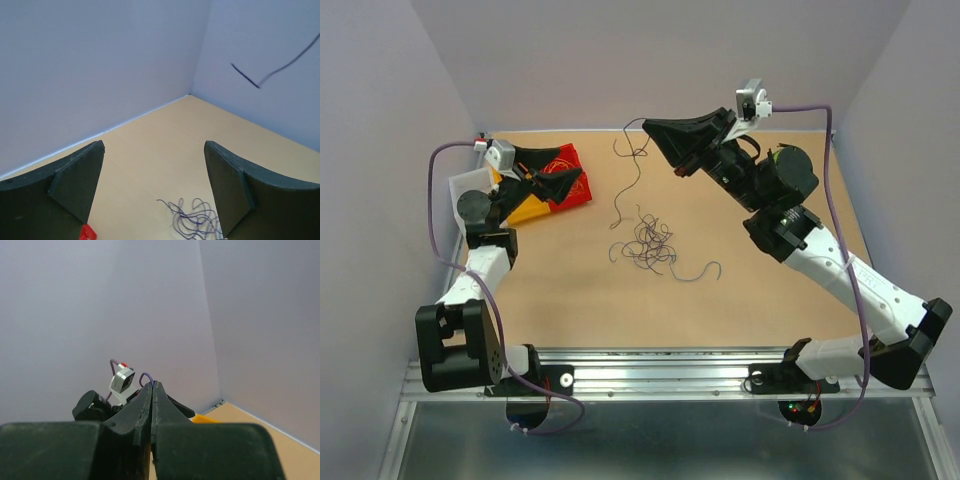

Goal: Untangle the cables

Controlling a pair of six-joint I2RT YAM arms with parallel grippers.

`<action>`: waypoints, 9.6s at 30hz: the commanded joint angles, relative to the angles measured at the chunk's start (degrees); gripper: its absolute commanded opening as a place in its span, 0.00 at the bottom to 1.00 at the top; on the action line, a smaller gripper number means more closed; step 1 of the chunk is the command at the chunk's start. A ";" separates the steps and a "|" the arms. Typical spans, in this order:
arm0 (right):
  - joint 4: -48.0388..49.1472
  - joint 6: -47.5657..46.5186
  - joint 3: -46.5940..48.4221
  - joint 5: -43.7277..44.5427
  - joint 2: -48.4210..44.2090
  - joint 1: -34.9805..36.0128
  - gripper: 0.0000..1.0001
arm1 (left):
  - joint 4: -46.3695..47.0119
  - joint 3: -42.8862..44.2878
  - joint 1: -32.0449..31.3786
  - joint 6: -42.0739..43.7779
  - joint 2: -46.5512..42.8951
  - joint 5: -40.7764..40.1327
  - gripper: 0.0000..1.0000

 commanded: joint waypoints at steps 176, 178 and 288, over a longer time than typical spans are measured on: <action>17.38 -7.07 -52.62 27.00 -29.91 0.29 0.71 | -63.01 37.22 5.13 33.22 37.17 -41.91 0.00; 17.47 -6.98 -52.70 26.65 -29.92 0.21 0.72 | -64.42 36.08 4.69 34.52 36.73 -41.74 0.00; 16.16 10.51 -31.63 -17.65 -8.38 -7.70 0.01 | -37.62 1.97 -34.16 47.54 3.58 2.83 0.63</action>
